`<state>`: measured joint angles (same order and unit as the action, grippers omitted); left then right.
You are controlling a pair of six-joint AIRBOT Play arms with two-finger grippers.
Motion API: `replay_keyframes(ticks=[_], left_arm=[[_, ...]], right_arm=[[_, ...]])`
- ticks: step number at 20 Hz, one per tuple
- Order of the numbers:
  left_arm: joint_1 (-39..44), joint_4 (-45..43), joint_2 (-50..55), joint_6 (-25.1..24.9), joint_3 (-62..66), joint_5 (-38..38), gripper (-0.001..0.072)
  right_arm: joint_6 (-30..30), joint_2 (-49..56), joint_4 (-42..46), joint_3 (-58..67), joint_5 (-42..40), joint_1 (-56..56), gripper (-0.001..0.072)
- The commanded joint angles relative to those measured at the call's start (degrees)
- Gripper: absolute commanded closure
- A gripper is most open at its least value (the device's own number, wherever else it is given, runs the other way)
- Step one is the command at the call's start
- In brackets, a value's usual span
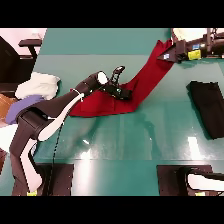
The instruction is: Fold the shirts.
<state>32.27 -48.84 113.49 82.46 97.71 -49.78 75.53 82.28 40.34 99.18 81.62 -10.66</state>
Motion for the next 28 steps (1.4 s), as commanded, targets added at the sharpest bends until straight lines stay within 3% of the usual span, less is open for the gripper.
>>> replay_keyframes(ticks=[1,7,11,12,14,15,18,22,27,28], left_arm=[[-1.3,0.0,-0.3,0.0,1.0,-2.0,0.0682],[-17.0,-7.6,-15.7,0.0,3.3,-9.8,0.0682],[-28.6,-13.4,-28.2,0.0,3.3,-10.4,0.0682],[-30.7,-14.0,-30.4,0.0,3.3,-10.5,0.0681],[-34.2,-14.2,-33.5,0.0,3.3,-11.6,0.0681],[-35.4,-14.2,-34.6,0.0,3.3,-12.5,0.0681],[-36.5,-14.7,-35.4,0.0,3.3,-15.5,0.0681],[-36.5,-14.8,-35.4,0.0,3.3,-17.4,0.0681],[-35.2,-14.6,-35.3,-0.2,3.3,-18.5,0.0681],[-34.3,-14.9,-35.2,-0.5,3.3,-18.4,0.0681]], right_arm=[[0.5,-0.2,-0.3,1.2,-2.9,-4.8,0.0699],[-1.9,4.3,-2.2,1.2,-8.0,-16.5,0.0698],[-6.5,13.7,-6.7,3.2,-19.0,-29.8,0.0686],[-7.7,16.9,-6.3,5.8,-20.9,-32.4,0.0553],[-8.7,23.1,-5.8,12.1,-21.3,-36.0,0.0166],[-8.7,25.6,-5.8,14.8,-19.3,-36.7,0.0108],[-8.5,28.5,-5.8,18.2,-9.1,-34.5,0.0207],[-8.3,22.0,-0.7,5.4,-7.7,-26.3,0.0213],[-0.6,12.6,10.4,-15.4,-11.1,-11.2,0.0209],[0.5,12.3,10.1,-18.1,-11.5,-8.5,0.0140]])
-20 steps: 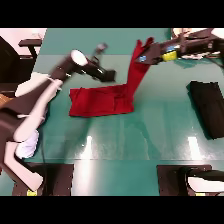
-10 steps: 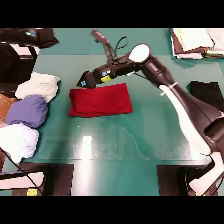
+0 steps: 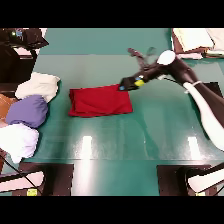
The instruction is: Fold the shirts.
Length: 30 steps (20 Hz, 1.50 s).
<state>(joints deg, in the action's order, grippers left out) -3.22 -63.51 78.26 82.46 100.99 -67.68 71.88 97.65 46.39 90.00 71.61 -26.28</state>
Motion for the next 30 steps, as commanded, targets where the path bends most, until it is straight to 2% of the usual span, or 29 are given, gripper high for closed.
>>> replay_keyframes(ticks=[1,5,10,12,13,15,16,17,19,23,25,30], left_arm=[[2.2,-0.3,0.1,-0.5,0.0,-0.4,0.0681],[6.7,-0.4,0.1,-3.4,0.0,1.7,0.0681],[8.1,-0.4,0.1,-3.4,0.0,2.4,0.0681],[8.1,-0.4,0.1,-3.4,0.0,2.0,0.0681],[8.1,-0.4,0.1,-3.3,0.0,2.0,0.0681],[8.1,-0.4,0.1,-2.9,0.0,1.8,0.0681],[8.2,-0.4,0.1,-2.9,0.0,1.6,0.0682],[8.4,-0.5,0.1,-2.9,0.0,1.6,0.0682],[9.4,-0.5,0.1,-2.7,0.0,1.6,0.0682],[13.5,-0.6,0.1,-3.0,0.0,1.6,0.0682],[15.5,-0.6,0.1,-3.0,0.0,1.6,0.0682],[17.9,-0.6,0.1,-3.4,0.0,1.6,0.0681]], right_arm=[[4.3,-2.9,4.1,-10.9,-2.2,8.7,0.0119],[4.2,-0.3,-2.1,-14.5,-6.1,9.4,0.0119],[4.2,11.1,-10.2,-4.5,-4.4,3.7,0.0122],[4.2,15.6,-14.0,0.2,-3.4,1.1,0.0163],[4.2,17.5,-13.9,2.8,-2.6,-0.3,0.0199],[4.1,19.6,-13.2,6.8,-2.1,-2.7,0.0425],[4.0,19.8,-13.2,8.2,-2.6,-3.4,0.0599],[3.4,19.7,-13.2,9.7,-2.9,-3.8,0.0698],[3.6,19.4,-11.6,13.2,-2.7,-3.0,0.0698],[7.7,12.5,-0.5,14.8,-2.2,4.1,0.0698],[11.0,7.8,6.4,13.9,-1.3,10.0,0.0698],[14.3,-5.3,14.1,5.6,-1.2,30.0,0.0697]])
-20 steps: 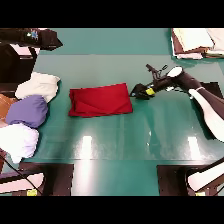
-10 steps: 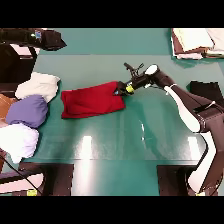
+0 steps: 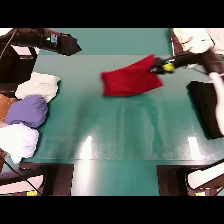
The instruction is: Fold the shirts.
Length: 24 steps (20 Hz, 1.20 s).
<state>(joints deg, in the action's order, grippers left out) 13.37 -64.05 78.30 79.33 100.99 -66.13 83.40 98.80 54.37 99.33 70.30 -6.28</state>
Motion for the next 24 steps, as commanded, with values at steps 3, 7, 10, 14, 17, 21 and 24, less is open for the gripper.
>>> replay_keyframes(ticks=[3,7,10,14,17,21,24], left_arm=[[1.3,0.1,0.0,0.0,0.0,0.0,0.0682],[1.3,0.2,0.0,1.4,0.0,0.7,0.0682],[1.3,0.2,0.0,1.7,0.0,1.1,0.0682],[1.3,0.2,0.0,1.7,0.0,1.0,0.0682],[1.3,0.2,0.0,1.7,0.0,0.9,0.0682],[1.3,0.1,0.0,1.7,0.0,0.3,0.0681],[1.3,0.1,0.0,1.7,0.0,-0.4,0.0681]], right_arm=[[2.8,-12.9,6.2,-10.1,-3.4,23.1,0.0697],[2.1,-17.1,5.2,-14.5,-7.7,35.2,0.0698],[2.0,-17.1,5.1,-14.6,-10.2,38.3,0.0698],[2.0,-17.1,5.1,-9.9,-11.9,36.9,0.0698],[2.1,-17.1,5.1,-1.7,-10.8,35.1,0.0698],[2.5,-17.1,5.4,5.7,-5.0,35.5,0.0698],[2.5,-17.1,5.4,7.3,3.0,37.2,0.0698]])
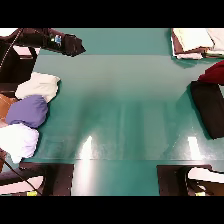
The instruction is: Fold the shirts.
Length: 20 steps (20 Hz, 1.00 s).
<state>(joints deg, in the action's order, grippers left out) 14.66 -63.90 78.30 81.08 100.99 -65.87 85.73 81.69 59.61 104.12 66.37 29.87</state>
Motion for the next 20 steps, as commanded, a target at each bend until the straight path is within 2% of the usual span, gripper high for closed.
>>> replay_keyframes(ticks=[1,4,9,12,13,14,15,16,20], left_arm=[[0.0,0.0,0.0,-0.1,0.0,-0.7,0.0681],[0.0,0.0,0.0,-0.1,0.0,-0.7,0.0681],[0.0,-0.1,0.0,-0.2,0.0,-0.7,0.0681],[0.0,-0.1,0.0,-0.6,0.0,-0.6,0.0681],[0.0,-0.1,0.0,-0.6,0.0,-0.7,0.0681],[0.0,-0.1,0.0,-0.6,0.0,-0.7,0.0681],[0.0,-0.1,0.0,-0.6,0.0,-0.7,0.0681],[0.0,-0.1,0.0,-0.6,0.0,-0.7,0.0681],[0.0,0.0,0.0,-0.6,0.0,-0.7,0.0681]], right_arm=[[0.1,0.0,0.2,2.5,9.6,1.6,0.0698],[0.1,-1.2,0.4,-0.7,13.8,3.5,0.0698],[-1.2,-8.9,0.9,-15.3,15.8,10.2,0.0698],[-1.9,-13.4,9.3,-23.5,17.0,13.5,0.0696],[-2.4,-14.5,11.6,-25.9,17.0,14.0,0.0663],[-2.7,-15.5,13.5,-28.2,16.7,14.7,0.0399],[-2.8,-16.2,14.5,-30.1,16.3,15.3,0.0104],[-2.8,-16.7,14.5,-31.5,16.2,16.1,0.0008],[-2.8,-18.9,11.3,-29.1,17.1,13.9,0.0016]])
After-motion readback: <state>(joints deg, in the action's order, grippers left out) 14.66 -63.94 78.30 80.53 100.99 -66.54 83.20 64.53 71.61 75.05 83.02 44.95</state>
